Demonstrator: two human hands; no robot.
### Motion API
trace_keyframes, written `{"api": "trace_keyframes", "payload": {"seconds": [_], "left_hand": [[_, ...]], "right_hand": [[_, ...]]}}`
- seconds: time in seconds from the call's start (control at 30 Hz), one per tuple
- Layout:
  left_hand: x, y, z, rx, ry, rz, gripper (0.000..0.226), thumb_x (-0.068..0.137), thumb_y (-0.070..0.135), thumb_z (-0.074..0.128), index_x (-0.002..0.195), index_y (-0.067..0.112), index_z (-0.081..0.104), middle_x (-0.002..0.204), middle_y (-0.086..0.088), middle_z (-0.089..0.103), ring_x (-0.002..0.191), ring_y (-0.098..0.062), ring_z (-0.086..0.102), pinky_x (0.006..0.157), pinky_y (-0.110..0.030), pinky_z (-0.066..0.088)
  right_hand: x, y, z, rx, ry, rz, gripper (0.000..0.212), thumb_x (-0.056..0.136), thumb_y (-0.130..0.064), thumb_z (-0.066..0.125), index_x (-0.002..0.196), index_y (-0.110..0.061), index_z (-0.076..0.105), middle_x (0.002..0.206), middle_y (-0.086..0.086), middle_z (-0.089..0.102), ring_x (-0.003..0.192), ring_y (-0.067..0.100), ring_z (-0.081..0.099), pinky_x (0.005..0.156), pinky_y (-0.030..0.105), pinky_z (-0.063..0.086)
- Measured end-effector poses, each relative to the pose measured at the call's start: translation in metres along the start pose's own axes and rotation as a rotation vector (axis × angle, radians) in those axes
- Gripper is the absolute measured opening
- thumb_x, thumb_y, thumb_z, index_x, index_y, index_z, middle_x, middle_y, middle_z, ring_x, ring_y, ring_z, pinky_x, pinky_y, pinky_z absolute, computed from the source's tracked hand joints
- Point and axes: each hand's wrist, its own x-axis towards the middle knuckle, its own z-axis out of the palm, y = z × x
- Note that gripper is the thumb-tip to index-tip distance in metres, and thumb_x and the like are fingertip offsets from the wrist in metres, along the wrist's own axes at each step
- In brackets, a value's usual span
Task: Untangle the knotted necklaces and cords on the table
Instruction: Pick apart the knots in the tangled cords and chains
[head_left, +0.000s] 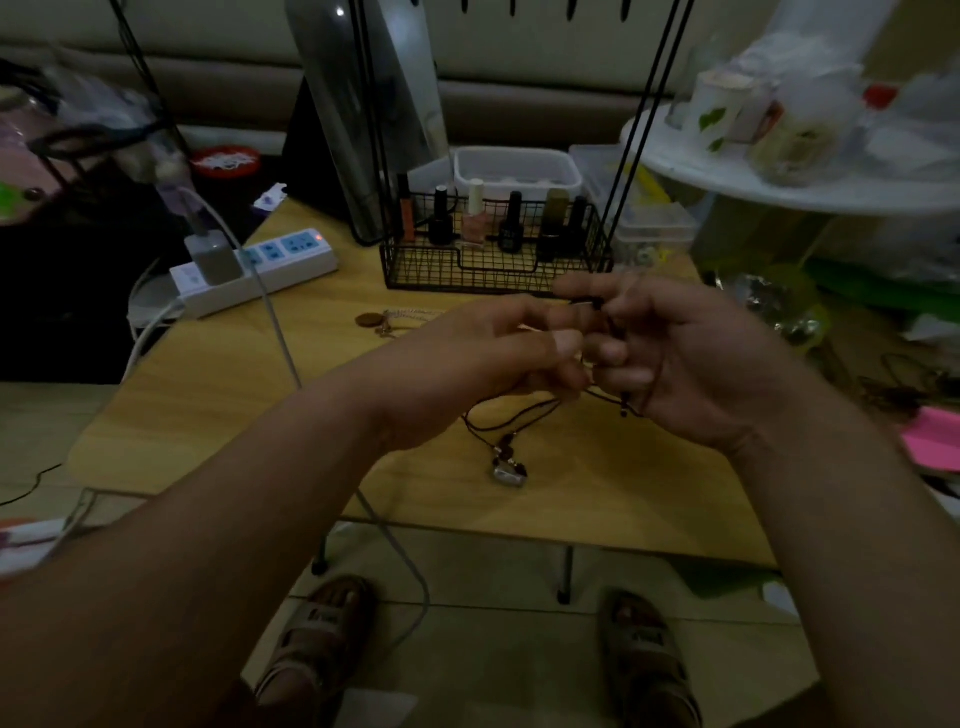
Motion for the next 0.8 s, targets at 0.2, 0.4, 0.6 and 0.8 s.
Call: {"api": "trace_keyframes", "payload": {"seconds": [0.2,0.4,0.6,0.8], "left_hand": [[-0.004,0.006,-0.013,-0.032,0.074,-0.036,0.024,0.108,0.026,0.049,0.098,0.009,0.063,0.063,0.001,0.039,0.055,-0.014,0.031,0.049,-0.026,0.029],[-0.005,0.005,-0.017,0.086,0.303,0.026,0.019,0.101,0.019,0.05,0.086,0.012,0.06,0.087,0.001,0.068,0.082,-0.019,0.061,0.072,-0.034,0.051],[-0.006,0.003,0.002,0.086,0.098,0.077,0.023,0.106,0.018,0.052,0.126,0.014,0.062,0.105,-0.002,0.075,0.098,-0.016,0.072,0.089,-0.036,0.057],[-0.003,0.005,-0.001,-0.086,0.093,0.014,0.018,0.108,0.015,0.05,0.109,0.006,0.065,0.076,-0.006,0.059,0.055,-0.01,0.038,0.051,-0.025,0.035]], "right_hand": [[-0.004,-0.003,-0.008,-0.184,0.057,-0.006,0.03,0.099,0.006,0.051,0.124,-0.005,0.064,0.098,0.01,0.076,0.06,0.008,0.054,0.045,0.015,0.04],[-0.01,-0.005,-0.011,-0.253,0.079,-0.031,0.019,0.103,-0.008,0.053,0.115,-0.005,0.068,0.089,0.009,0.077,0.056,0.009,0.051,0.045,0.016,0.037],[-0.011,0.001,-0.002,-0.341,-0.036,-0.092,0.021,0.098,-0.015,0.06,0.109,-0.007,0.077,0.08,0.006,0.069,0.056,0.009,0.05,0.046,0.017,0.037],[-0.013,-0.006,-0.015,-0.25,0.1,-0.159,0.022,0.102,-0.004,0.053,0.114,-0.004,0.071,0.085,0.006,0.073,0.066,0.012,0.06,0.055,0.02,0.048]]}}
